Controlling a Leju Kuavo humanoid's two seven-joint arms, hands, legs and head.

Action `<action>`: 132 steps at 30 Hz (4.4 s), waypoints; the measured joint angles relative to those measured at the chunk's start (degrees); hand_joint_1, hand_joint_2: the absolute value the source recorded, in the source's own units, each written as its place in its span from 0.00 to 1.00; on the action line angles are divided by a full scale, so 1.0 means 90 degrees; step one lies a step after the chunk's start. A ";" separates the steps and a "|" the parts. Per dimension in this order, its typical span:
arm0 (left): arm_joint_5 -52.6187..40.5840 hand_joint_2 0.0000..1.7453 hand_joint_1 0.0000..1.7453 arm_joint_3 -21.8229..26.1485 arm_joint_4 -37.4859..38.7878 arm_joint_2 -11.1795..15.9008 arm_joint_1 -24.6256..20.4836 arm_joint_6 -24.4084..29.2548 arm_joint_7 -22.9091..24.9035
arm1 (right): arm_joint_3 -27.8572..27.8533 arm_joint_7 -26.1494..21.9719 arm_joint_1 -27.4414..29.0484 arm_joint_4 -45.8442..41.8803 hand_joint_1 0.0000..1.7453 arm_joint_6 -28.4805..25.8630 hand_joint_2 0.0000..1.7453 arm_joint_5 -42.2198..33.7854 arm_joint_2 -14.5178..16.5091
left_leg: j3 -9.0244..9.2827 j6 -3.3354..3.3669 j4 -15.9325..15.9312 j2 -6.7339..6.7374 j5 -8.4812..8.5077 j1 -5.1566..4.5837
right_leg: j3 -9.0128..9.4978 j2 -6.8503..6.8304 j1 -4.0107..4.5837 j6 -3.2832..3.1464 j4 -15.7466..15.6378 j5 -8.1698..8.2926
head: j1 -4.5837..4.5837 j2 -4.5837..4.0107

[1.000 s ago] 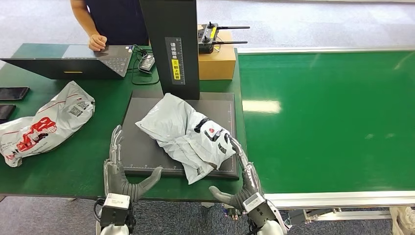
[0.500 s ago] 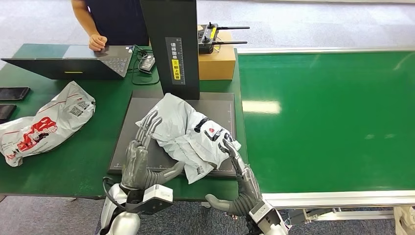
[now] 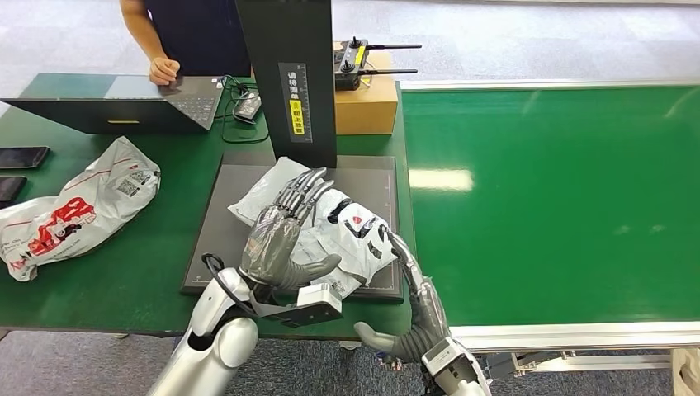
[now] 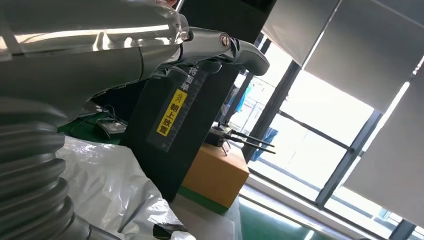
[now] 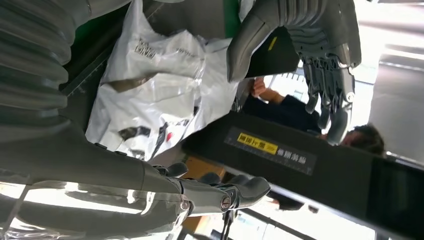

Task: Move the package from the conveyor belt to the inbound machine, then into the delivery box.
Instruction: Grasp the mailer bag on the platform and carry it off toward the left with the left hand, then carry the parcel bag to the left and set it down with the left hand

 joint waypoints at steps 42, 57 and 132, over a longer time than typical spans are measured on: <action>0.0611 1.00 0.00 -0.0801 0.5131 0.0092 -0.2869 -0.1923 0.0289 | -0.2080 0.0043 0.0519 -0.0233 0.00 -0.0295 1.00 0.0133 0.0457 | 0.0006 0.0000 -0.0001 0.0002 0.0001 0.0000 | 0.0008 0.0002 0.0000 -0.0001 0.0002 0.0001 | 0.0000 0.0000; 0.0476 1.00 1.00 -0.0601 0.5442 0.0129 -0.2801 -0.0479 0.0797 | -0.2044 0.0098 0.0272 0.0052 0.00 -0.0263 1.00 0.0226 0.0493 | 0.0017 -0.0001 -0.0005 0.0001 0.0010 0.0001 | 0.0020 0.0001 0.0001 -0.0001 0.0003 0.0007 | 0.0001 0.0000; -0.2739 1.00 1.00 0.5611 0.2820 0.2359 -0.2637 0.2267 0.1268 | -0.1113 0.0007 -0.0380 0.1391 0.00 -0.1234 1.00 -0.0565 0.0201 | -0.0025 -0.0008 -0.0003 0.0005 0.0017 0.0014 | -0.0027 0.0006 0.0012 -0.0007 0.0007 0.0004 | 0.0001 0.0000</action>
